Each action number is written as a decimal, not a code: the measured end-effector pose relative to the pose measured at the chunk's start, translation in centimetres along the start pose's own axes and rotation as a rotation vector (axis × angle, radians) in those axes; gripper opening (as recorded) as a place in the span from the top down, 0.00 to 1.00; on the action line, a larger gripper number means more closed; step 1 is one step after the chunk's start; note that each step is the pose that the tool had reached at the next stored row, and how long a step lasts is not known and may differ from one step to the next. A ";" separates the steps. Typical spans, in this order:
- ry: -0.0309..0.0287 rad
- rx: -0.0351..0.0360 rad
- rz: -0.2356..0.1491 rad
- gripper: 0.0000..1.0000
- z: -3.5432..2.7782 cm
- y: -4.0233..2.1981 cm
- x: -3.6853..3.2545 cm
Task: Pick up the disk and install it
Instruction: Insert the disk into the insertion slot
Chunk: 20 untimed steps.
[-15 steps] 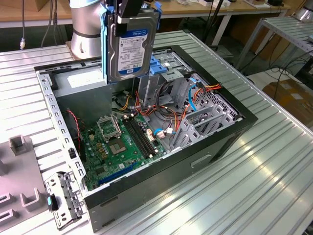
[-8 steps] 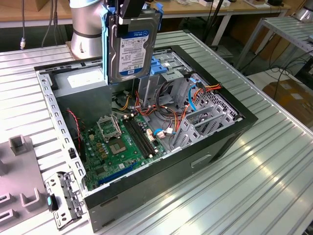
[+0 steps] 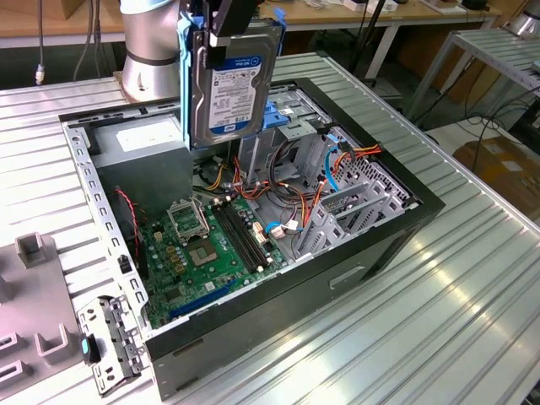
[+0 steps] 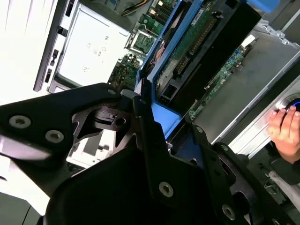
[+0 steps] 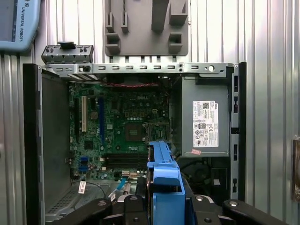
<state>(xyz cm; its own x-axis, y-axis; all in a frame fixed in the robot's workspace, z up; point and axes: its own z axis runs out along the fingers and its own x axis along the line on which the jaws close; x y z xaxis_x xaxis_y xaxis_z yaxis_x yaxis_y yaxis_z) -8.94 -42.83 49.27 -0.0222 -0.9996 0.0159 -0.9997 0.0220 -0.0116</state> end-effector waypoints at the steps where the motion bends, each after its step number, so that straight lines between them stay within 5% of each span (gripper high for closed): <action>1: 0.0002 0.0000 0.000 0.63 0.00 -0.02 0.16; 20: 0.0000 0.0001 0.000 0.63 0.07 -0.31 2.29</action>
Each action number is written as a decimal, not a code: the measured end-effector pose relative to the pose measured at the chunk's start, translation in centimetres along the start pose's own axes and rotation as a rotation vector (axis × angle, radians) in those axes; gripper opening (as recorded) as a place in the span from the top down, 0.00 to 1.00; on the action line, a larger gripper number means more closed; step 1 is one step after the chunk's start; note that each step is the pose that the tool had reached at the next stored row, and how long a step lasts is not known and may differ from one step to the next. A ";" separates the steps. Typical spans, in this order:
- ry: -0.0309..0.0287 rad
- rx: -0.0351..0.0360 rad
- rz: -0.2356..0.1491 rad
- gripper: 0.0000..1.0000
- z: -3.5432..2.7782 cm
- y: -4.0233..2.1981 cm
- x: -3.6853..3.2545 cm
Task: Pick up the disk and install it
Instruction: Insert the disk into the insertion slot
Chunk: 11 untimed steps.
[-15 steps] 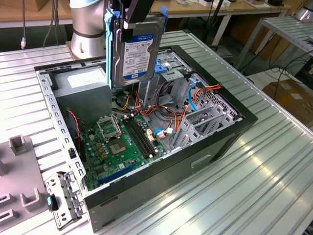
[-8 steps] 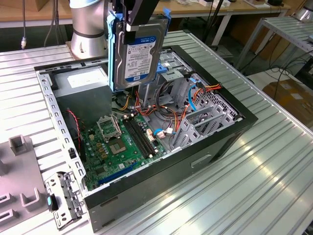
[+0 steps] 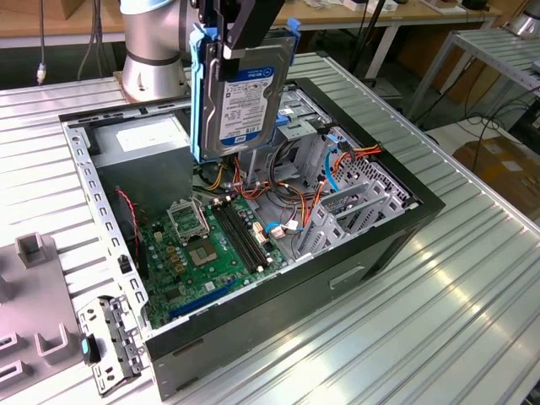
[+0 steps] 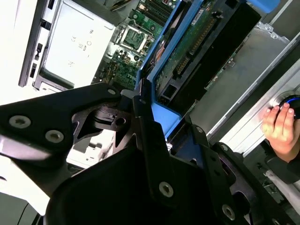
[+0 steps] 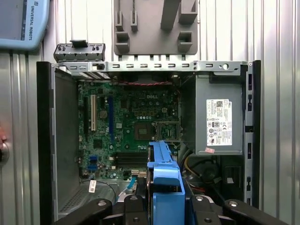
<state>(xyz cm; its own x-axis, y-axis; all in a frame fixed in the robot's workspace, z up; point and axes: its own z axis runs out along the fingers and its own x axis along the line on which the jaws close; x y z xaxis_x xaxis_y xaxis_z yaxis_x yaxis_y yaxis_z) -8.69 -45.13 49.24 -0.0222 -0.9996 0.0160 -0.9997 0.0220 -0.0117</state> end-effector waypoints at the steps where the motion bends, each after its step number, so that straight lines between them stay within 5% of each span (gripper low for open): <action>1: 0.0000 0.0000 0.000 0.63 0.00 -0.01 0.08; 11: 0.0000 0.0000 0.000 0.63 0.04 -0.19 1.59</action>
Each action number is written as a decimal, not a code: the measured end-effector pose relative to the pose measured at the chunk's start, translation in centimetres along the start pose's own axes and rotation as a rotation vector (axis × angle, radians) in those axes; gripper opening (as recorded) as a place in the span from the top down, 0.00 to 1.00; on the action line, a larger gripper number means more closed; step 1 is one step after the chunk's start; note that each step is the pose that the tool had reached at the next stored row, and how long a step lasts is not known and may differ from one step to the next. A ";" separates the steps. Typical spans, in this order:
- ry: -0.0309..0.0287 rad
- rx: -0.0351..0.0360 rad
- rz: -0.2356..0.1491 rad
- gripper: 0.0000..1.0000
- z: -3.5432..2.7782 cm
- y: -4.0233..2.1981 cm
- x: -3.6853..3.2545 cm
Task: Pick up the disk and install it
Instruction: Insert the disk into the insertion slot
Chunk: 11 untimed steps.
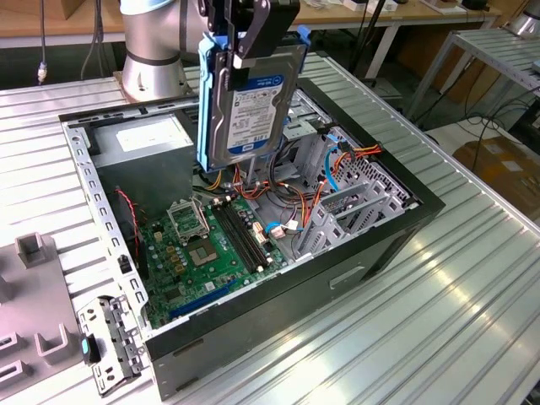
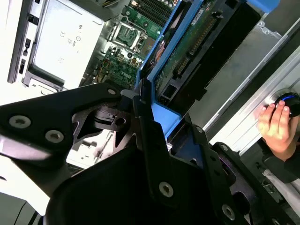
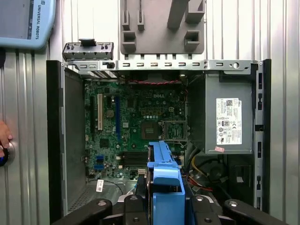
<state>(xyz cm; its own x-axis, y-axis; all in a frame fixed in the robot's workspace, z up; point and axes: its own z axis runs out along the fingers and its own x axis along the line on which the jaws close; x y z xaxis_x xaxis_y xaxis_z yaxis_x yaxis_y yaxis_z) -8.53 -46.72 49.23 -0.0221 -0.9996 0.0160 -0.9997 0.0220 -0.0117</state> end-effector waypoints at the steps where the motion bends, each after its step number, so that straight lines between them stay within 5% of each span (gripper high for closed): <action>1: 0.0000 0.0000 0.000 0.63 0.00 -0.02 0.09; 11: 0.0001 0.0000 0.000 0.63 0.04 -0.37 1.79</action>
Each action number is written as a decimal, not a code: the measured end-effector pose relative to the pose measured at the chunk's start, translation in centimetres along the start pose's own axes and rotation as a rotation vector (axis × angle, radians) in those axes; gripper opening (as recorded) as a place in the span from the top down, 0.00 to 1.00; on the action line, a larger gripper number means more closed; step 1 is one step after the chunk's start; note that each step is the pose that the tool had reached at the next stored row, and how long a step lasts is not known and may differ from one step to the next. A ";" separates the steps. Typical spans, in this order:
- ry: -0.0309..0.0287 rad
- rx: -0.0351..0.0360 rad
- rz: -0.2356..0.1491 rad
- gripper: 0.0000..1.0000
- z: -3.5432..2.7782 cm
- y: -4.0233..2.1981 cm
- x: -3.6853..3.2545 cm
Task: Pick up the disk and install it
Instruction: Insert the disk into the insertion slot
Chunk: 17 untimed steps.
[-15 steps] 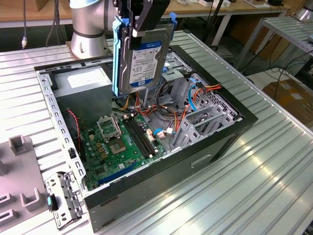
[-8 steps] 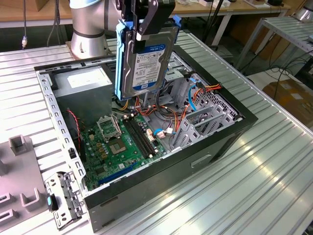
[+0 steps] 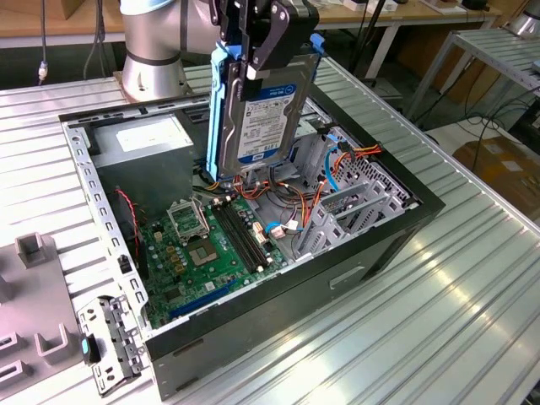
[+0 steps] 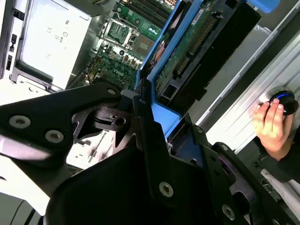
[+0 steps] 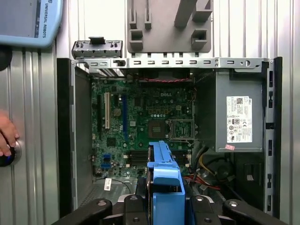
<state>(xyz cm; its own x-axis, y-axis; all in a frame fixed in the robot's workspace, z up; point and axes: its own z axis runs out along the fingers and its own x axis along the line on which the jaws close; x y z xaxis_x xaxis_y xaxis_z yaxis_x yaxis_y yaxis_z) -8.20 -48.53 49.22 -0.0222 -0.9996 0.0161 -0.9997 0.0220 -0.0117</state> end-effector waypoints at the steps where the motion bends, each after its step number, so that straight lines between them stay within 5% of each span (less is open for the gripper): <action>1: -0.0001 0.0000 0.000 0.63 0.00 -0.02 0.12; 10: 0.0001 0.0000 0.000 0.63 0.02 -0.20 1.19; 17: 0.0001 0.0000 0.000 0.63 0.02 -0.21 1.22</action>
<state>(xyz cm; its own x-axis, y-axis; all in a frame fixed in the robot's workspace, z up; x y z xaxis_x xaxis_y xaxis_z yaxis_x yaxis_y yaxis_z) -8.02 -49.75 49.22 -0.0222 -0.9996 0.0161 -0.9997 0.0220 -0.0117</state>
